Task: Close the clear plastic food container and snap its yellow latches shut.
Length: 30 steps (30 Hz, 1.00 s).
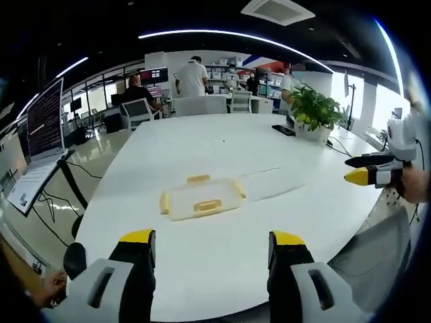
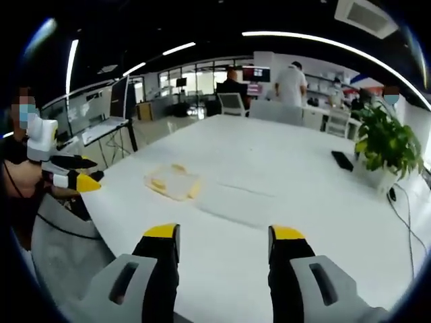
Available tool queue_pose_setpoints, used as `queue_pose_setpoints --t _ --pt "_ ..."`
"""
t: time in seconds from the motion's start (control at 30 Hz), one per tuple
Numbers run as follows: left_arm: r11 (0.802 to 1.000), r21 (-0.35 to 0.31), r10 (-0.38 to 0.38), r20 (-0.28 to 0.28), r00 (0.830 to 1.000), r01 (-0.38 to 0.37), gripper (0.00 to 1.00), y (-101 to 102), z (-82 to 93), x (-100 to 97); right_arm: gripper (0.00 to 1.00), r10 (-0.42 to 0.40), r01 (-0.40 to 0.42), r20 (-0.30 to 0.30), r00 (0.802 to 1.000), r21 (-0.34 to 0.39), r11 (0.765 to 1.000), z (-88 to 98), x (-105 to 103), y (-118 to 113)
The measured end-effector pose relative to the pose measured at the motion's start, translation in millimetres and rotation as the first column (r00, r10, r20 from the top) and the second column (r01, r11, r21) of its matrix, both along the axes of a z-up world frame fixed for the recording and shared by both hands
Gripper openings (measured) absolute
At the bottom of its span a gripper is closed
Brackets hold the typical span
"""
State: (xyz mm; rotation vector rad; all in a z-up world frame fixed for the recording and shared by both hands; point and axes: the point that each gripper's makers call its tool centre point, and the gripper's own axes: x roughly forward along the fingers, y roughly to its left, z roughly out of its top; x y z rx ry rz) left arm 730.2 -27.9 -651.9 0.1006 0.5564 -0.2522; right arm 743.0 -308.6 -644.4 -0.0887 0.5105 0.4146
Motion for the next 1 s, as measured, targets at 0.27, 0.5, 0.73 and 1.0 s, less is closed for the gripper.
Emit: queue_pose_setpoints --t 0.27,0.5,0.73,1.0 --pt "1.000 0.011 -0.010 0.005 1.000 0.010 0.63 3 1.0 9.9 0.50 0.025 -0.025 0.006 1.000 -0.007 1.000 1.9 15 6" --pt "1.000 0.011 -0.014 0.001 1.000 0.014 0.63 2 0.8 14.9 0.49 0.043 -0.043 0.011 0.999 -0.007 0.999 6.6 30 10" --pt "0.999 0.021 -0.025 -0.005 1.000 0.025 0.63 8 -2.4 24.4 0.49 0.095 -0.095 -0.015 0.995 -0.017 0.995 0.6 40 20" --pt "0.998 0.019 -0.052 -0.032 0.998 0.052 0.61 13 -8.1 34.3 0.49 0.142 -0.142 -0.025 0.990 -0.026 0.989 -0.9 49 32"
